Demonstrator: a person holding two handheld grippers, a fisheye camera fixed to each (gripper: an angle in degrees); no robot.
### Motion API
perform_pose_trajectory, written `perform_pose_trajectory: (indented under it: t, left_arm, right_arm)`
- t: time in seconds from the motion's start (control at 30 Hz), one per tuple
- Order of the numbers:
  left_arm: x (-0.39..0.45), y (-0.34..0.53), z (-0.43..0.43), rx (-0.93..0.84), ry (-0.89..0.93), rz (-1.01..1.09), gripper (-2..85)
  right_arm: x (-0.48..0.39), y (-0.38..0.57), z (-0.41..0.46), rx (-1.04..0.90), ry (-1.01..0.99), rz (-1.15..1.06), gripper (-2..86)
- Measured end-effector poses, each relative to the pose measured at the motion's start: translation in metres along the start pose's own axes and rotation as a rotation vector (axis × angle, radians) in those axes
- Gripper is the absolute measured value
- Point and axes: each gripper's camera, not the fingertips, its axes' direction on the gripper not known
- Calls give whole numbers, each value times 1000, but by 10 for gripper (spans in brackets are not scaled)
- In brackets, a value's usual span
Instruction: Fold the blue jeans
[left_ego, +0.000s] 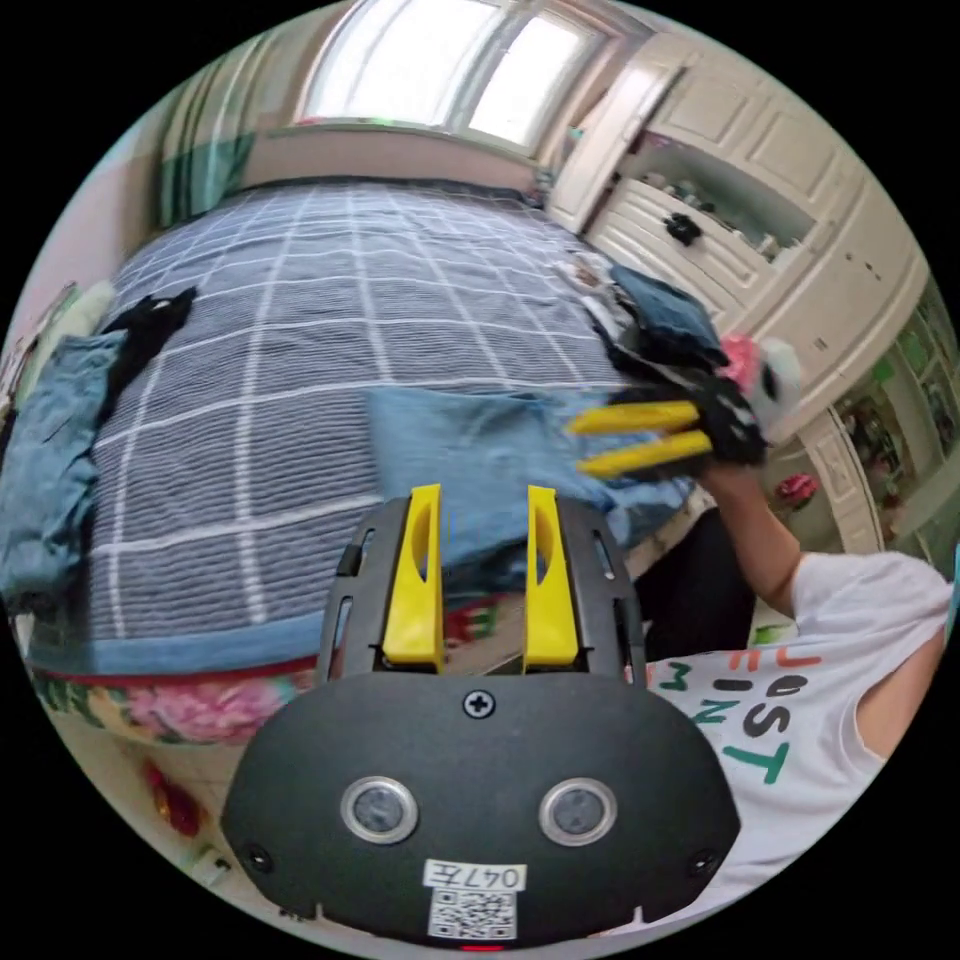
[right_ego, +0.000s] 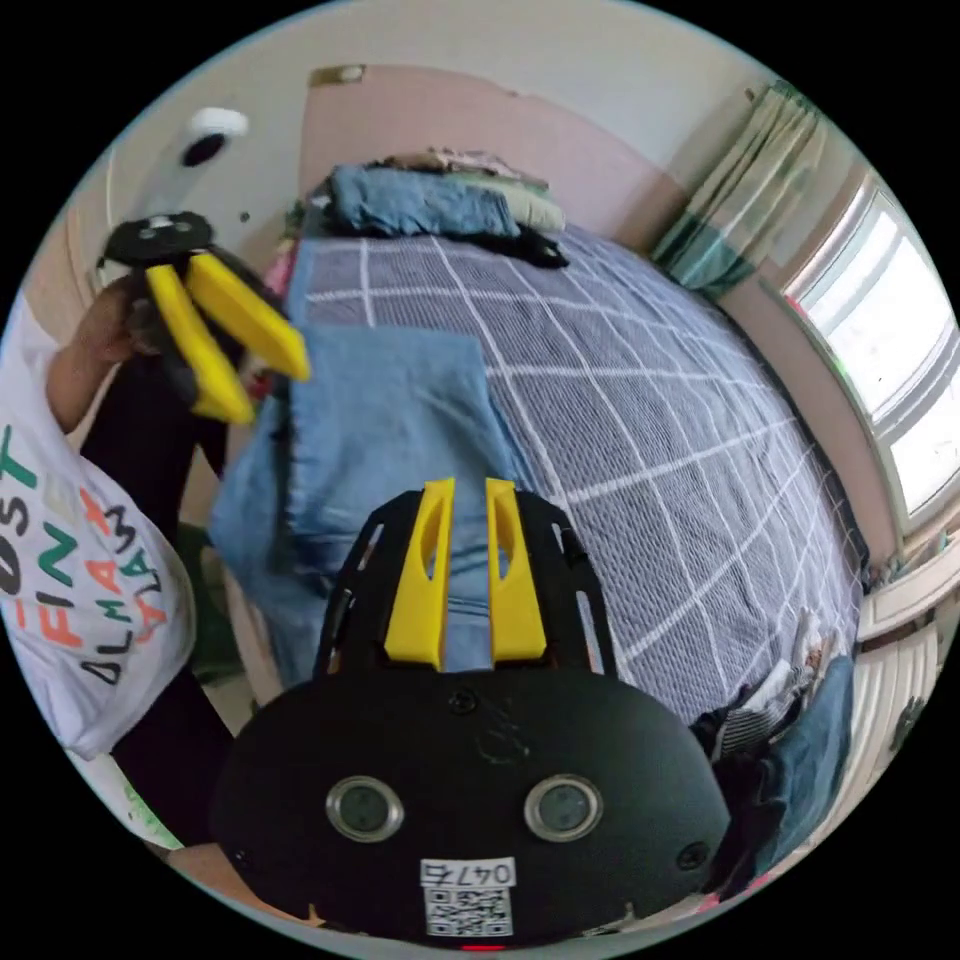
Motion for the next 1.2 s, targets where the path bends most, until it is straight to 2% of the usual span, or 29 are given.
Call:
perform_pose_trajectory:
  t: [0.07, 0.13, 0.27, 0.37, 0.57, 0.73, 0.93, 1.07, 1.2]
  left_arm:
    - [-33, -19, -2, -69, -54, -30, 122]
    - [-59, -43, 8, -148, -54, -43, 124]
    - [-99, -89, 44, -198, 120, -98, 126]
    - [-109, -107, 78, -256, 157, -96, 128]
    - [-121, -110, 114, -239, 287, -126, 112]
    - [-122, -107, 125, -193, 342, -129, 24]
    - [-67, -120, 92, -90, 301, 0, 5]
    - [21, -156, 78, -67, 314, 166, 5]
    - [140, -197, 111, -129, 273, 351, 9]
  right_arm:
    - [-54, -22, -7, 84, -73, -75, 47]
    - [-91, -41, -3, 101, -64, -128, 54]
    - [-158, -80, 24, -3, 130, -274, 66]
    - [-190, -93, 39, -79, 299, -393, 61]
    - [-209, -94, 47, -181, 290, -441, 30]
    - [-210, -90, 31, -186, 334, -397, 9]
    - [-191, -58, -45, 8, 394, -184, 6]
    - [-173, -11, -126, 141, 556, -23, 6]
    - [-149, 47, -190, 142, 714, 130, 5]
